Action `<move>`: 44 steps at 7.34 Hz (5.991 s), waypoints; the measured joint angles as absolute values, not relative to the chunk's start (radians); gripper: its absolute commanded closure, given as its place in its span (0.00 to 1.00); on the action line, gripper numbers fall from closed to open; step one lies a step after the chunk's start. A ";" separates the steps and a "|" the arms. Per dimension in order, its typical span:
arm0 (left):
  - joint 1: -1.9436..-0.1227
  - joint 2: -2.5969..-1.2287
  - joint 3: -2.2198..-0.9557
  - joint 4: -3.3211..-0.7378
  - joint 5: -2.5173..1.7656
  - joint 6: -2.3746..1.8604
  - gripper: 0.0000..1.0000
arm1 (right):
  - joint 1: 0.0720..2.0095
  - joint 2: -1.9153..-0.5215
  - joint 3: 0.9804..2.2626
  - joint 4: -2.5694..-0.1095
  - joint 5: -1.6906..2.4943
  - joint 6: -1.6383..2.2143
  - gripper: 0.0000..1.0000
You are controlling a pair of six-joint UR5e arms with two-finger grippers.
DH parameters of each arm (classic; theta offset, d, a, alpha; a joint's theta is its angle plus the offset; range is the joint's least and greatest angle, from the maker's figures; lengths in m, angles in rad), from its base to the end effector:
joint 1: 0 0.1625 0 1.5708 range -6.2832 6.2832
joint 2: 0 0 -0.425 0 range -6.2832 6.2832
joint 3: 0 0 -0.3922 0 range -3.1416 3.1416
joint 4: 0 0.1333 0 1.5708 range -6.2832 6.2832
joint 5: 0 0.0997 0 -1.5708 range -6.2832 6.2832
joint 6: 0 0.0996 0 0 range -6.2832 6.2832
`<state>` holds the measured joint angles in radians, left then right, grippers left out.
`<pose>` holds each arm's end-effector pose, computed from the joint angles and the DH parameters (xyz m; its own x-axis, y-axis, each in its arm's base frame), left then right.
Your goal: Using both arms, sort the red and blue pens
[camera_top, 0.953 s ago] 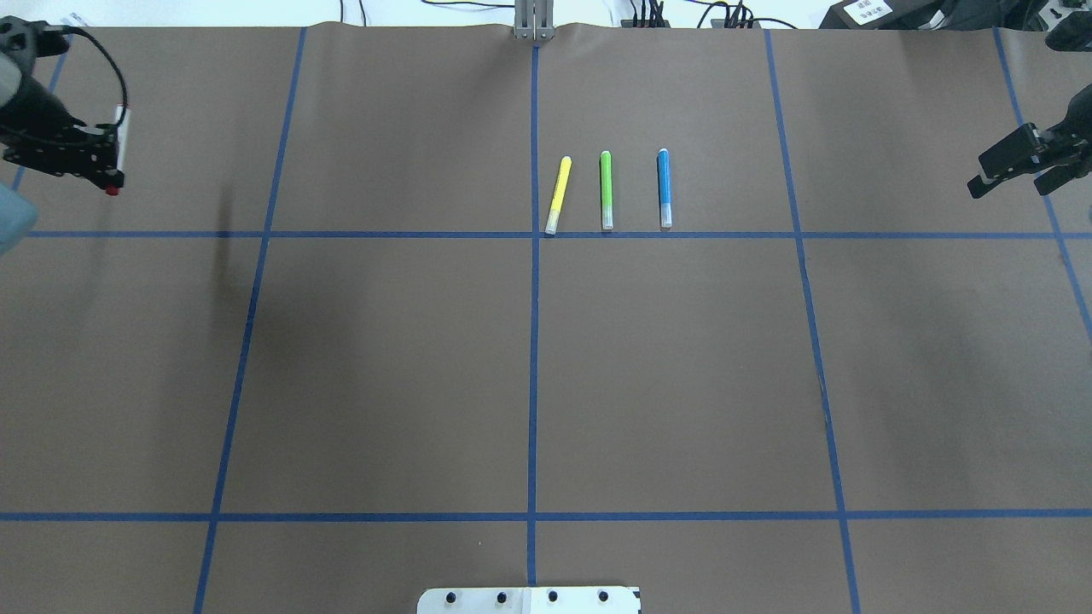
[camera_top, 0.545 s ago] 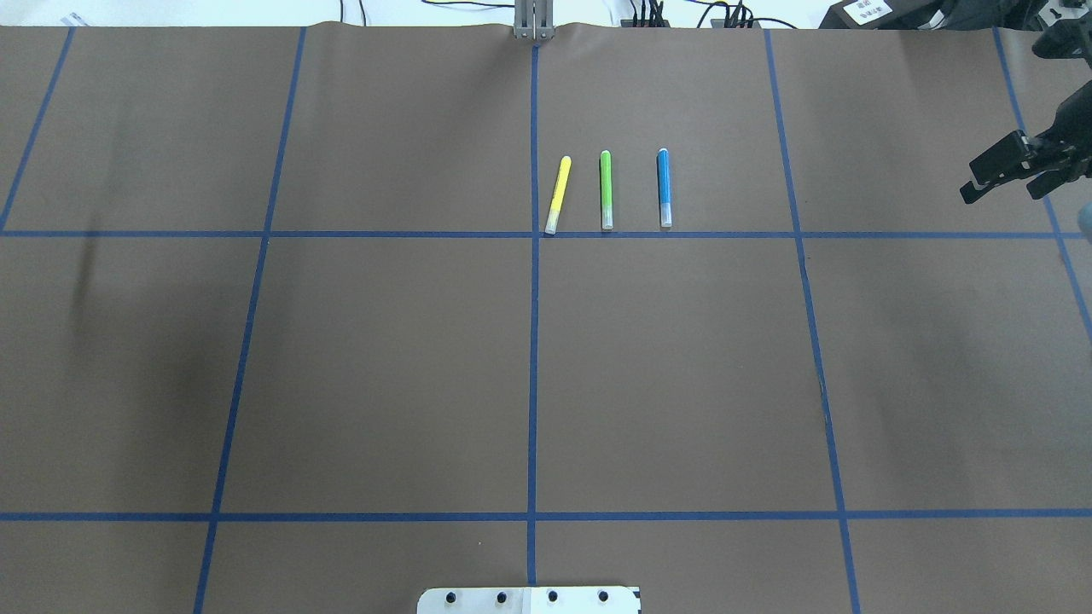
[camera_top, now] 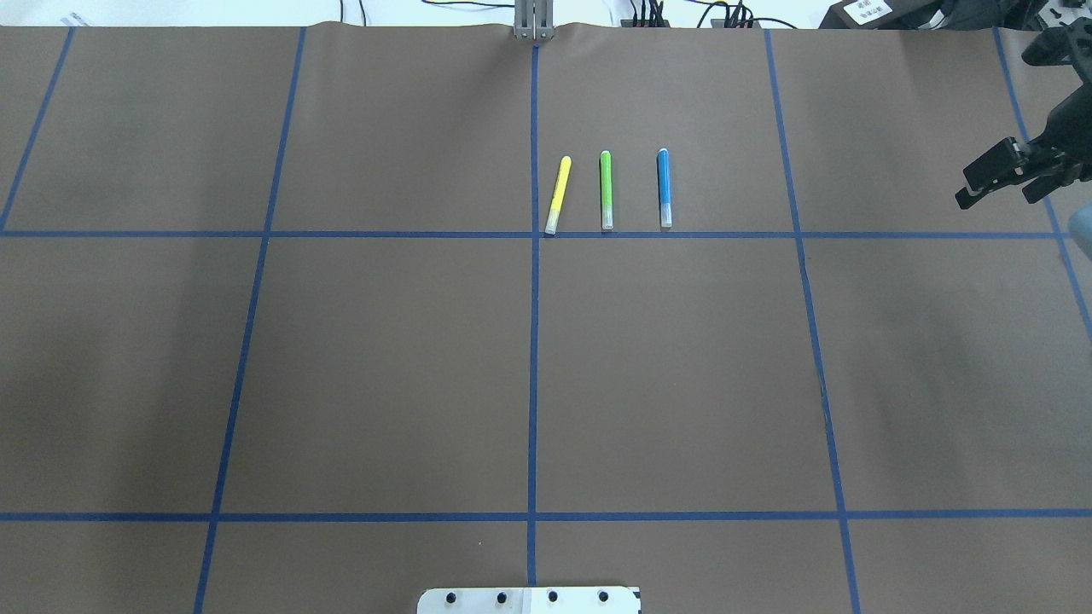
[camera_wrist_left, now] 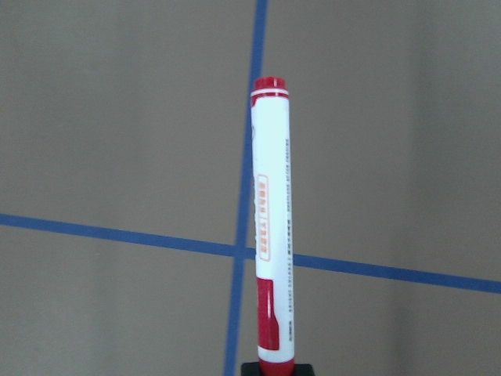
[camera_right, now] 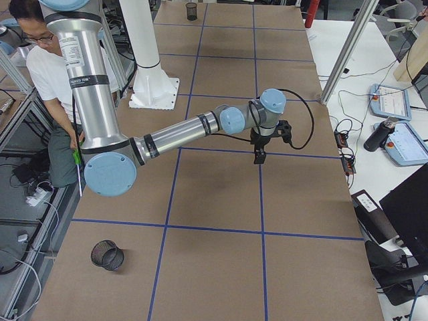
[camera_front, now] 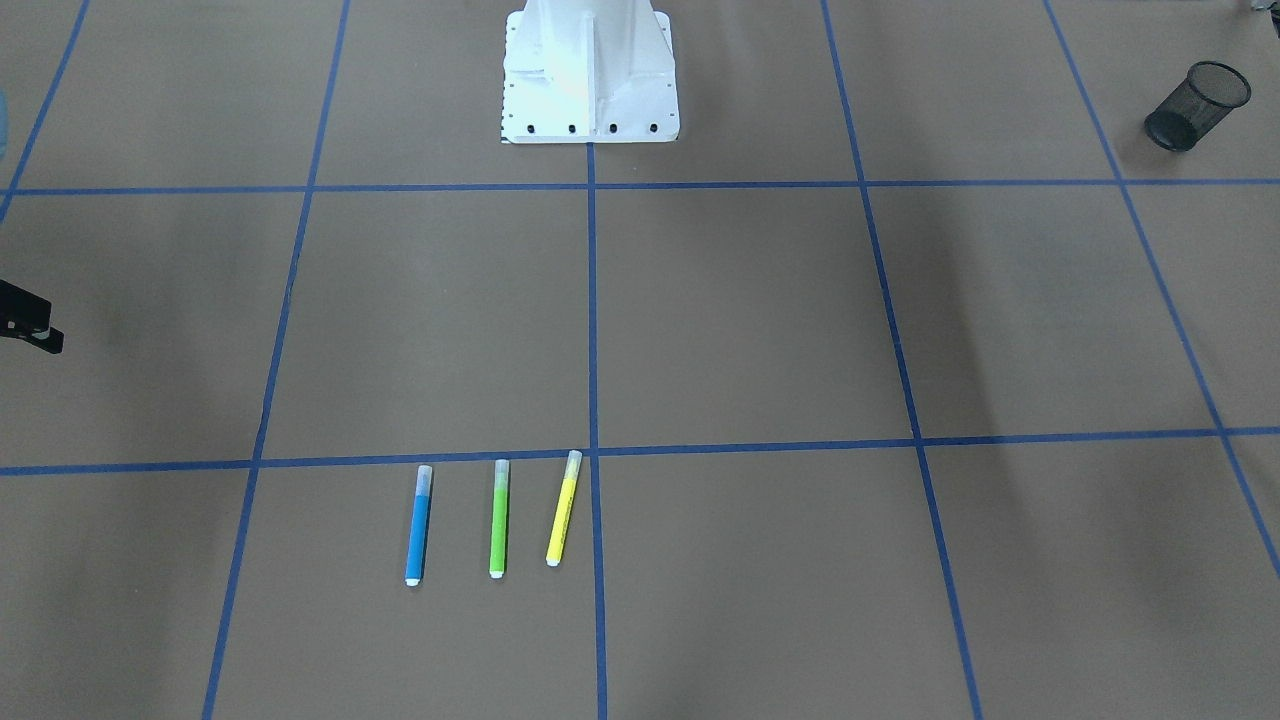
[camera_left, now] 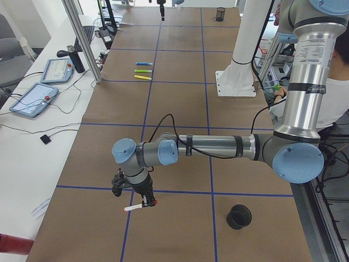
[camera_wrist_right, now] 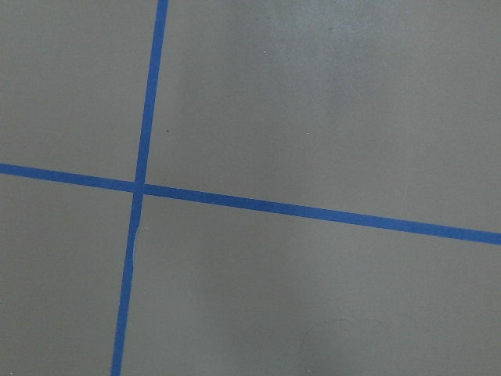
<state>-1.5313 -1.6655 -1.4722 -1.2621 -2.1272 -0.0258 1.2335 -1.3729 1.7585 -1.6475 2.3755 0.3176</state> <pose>-0.0608 -0.5040 0.6983 0.8556 -0.1532 -0.4944 -0.0155 0.9472 -0.3204 -0.1282 -0.5516 0.4672 0.6511 -0.1336 0.7471 0.1178 0.9902 0.0744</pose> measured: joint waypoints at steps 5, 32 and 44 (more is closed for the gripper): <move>-1.655 -1.615 -1.550 -0.610 -2.259 0.232 1.00 | 1.172 -1.370 1.752 -1.648 2.359 0.344 0.00; -1.706 -1.364 -1.419 -0.402 -2.371 0.396 0.00 | 1.111 -1.315 1.779 -1.647 2.355 0.476 0.01; -1.661 -1.689 -1.393 -1.267 -2.578 0.213 0.00 | 1.015 -1.093 1.686 -1.643 2.197 0.610 0.01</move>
<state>-1.6613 -1.6892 -1.3927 -1.2668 -2.5781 0.2130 1.0147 -1.0927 1.6859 -1.6425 2.1970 0.6105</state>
